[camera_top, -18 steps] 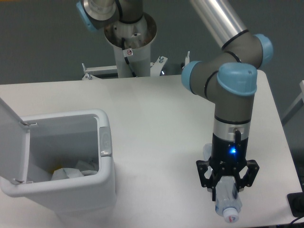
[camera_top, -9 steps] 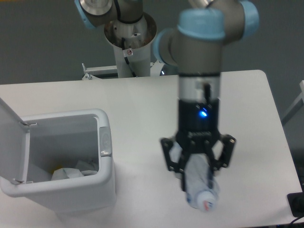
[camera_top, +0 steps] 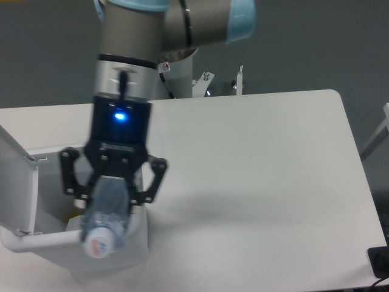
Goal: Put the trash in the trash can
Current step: 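Lower the bottle into the bin and release it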
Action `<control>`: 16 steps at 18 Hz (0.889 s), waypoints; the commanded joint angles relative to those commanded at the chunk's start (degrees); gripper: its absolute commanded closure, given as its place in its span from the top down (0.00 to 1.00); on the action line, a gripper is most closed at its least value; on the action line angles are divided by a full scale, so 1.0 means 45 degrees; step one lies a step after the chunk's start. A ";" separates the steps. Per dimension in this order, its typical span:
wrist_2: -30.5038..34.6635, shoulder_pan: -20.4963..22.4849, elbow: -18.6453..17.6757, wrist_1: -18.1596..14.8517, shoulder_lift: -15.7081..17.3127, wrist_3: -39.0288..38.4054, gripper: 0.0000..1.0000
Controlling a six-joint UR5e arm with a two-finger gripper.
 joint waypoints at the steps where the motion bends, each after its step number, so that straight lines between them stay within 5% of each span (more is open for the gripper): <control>1: 0.0019 -0.0274 -0.0369 0.0000 0.0000 0.0000 0.57; 3: 0.0000 -0.0335 -0.0529 0.0020 -0.0039 0.0155 0.92; 4: 0.0019 -0.0335 -0.0645 0.0020 -0.0039 0.0137 1.00; 9: 0.0175 -0.0121 -0.0802 -0.0019 0.0293 0.0136 1.00; 16: 0.1504 0.3333 -0.0685 -0.0020 -0.0135 0.0428 1.00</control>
